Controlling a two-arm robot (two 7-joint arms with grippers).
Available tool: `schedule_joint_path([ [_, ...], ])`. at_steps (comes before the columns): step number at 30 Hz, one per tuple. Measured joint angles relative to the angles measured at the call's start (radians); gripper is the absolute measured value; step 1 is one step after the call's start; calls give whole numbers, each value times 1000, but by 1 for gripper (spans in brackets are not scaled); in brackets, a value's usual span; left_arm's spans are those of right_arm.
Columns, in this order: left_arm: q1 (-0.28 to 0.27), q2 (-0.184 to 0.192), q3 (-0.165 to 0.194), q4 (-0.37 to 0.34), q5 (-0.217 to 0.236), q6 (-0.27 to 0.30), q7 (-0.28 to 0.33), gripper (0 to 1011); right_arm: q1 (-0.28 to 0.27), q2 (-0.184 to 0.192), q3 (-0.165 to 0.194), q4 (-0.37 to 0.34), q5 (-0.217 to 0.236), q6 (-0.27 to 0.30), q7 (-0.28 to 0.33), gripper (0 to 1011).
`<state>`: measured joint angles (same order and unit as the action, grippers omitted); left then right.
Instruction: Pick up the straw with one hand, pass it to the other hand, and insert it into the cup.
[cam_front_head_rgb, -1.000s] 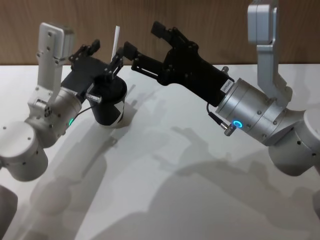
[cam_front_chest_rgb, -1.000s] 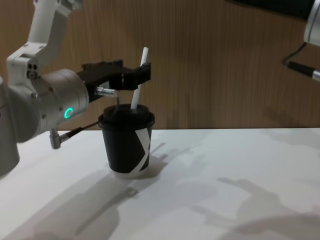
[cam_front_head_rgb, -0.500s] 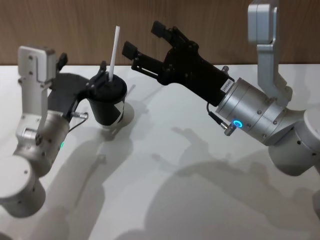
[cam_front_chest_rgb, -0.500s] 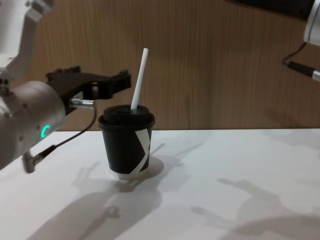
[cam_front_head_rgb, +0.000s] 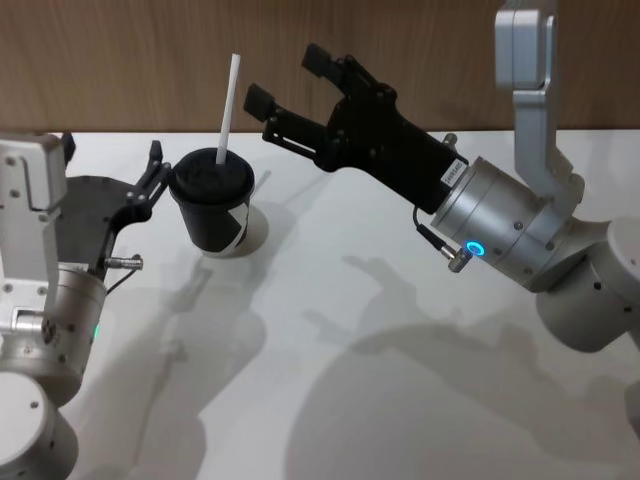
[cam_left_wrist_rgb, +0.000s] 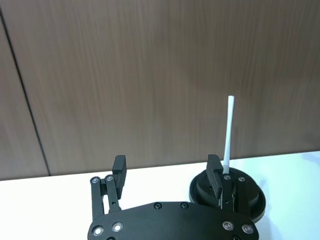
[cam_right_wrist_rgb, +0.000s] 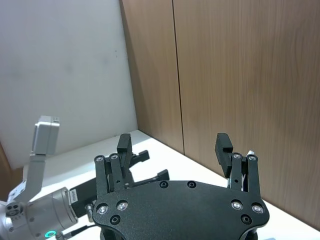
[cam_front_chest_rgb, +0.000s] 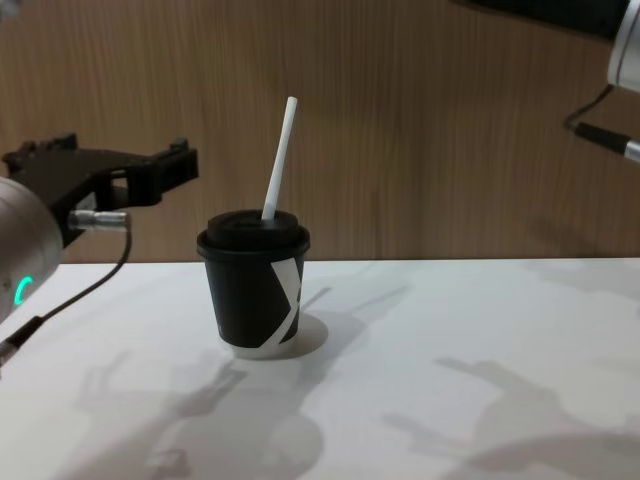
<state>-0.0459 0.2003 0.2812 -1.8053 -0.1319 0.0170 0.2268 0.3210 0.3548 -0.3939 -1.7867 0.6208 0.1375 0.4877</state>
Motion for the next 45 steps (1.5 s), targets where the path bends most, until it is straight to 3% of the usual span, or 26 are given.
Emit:
schedule_joint_path([
  [16,58,-3,-16,-55,25,-5,51,1003,0,0,0,0,0,0,0,1001],
  [45,77,-5,-20,-72,33,-7,67,1002,0,0,0,0,0,0,0,1001],
])
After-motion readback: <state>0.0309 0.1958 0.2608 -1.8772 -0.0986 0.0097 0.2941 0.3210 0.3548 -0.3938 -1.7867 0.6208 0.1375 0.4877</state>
